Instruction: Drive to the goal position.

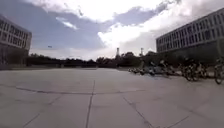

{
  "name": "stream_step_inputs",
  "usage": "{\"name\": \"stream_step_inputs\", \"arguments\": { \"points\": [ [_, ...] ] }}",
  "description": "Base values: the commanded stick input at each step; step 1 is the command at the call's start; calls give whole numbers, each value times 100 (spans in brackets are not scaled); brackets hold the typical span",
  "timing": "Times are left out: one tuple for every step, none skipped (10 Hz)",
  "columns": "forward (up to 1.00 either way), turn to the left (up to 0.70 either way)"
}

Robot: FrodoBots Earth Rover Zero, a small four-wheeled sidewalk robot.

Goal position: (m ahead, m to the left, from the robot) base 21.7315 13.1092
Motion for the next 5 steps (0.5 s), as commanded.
{"name": "stream_step_inputs", "arguments": {
  "points": [
    [50, 1],
    [50, 3],
    [50, 15],
    [50, 18],
    [50, 13]
  ]
}}
